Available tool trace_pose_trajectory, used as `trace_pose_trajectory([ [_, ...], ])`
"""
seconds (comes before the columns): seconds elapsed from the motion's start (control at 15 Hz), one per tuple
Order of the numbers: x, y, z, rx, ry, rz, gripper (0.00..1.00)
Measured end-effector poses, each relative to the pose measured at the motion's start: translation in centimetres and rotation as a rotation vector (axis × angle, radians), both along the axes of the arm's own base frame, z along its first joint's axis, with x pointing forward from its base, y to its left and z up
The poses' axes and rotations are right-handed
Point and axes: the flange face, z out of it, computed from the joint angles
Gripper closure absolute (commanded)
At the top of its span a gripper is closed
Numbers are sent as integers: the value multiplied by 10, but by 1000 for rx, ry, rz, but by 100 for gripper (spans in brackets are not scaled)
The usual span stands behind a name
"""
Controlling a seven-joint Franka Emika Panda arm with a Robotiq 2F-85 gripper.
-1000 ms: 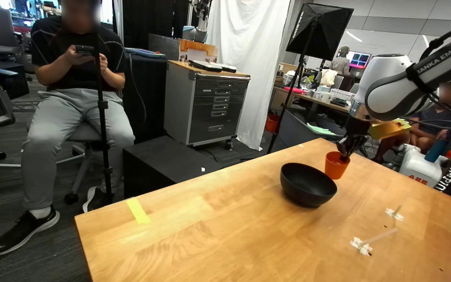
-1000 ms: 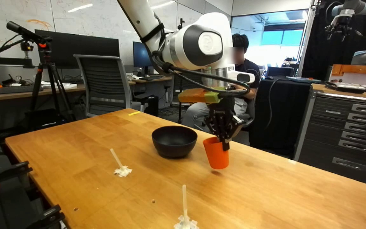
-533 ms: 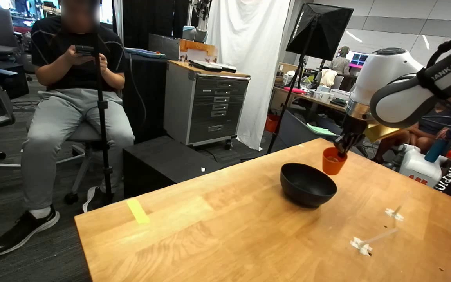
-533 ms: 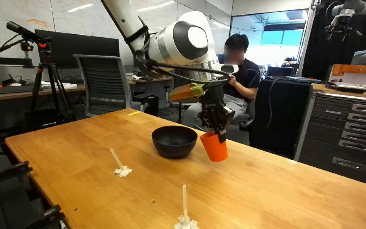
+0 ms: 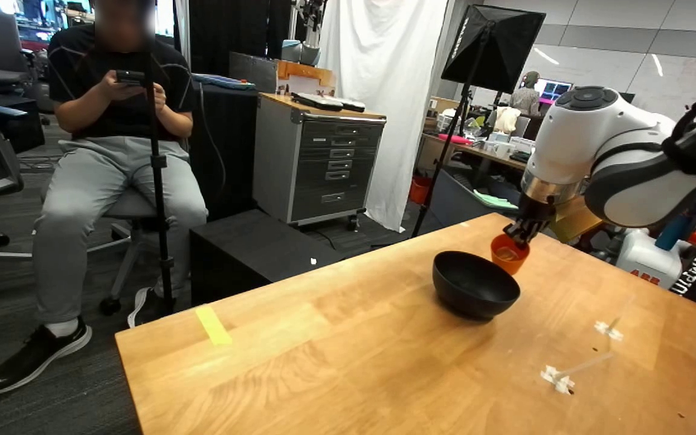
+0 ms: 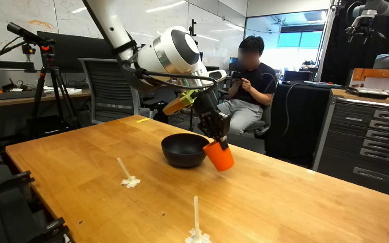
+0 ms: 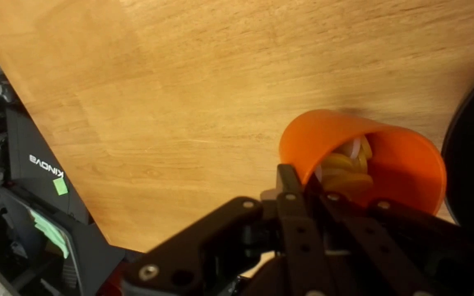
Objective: Pour the content of the orange cup in the black bowl
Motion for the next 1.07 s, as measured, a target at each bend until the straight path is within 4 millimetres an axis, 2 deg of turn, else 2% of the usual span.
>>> trace_pose_trajectory([
  [0.33,-10,36,-10,-99,-56,47,99],
  [1.07,-43,67,-9,-169,-169,54,99],
])
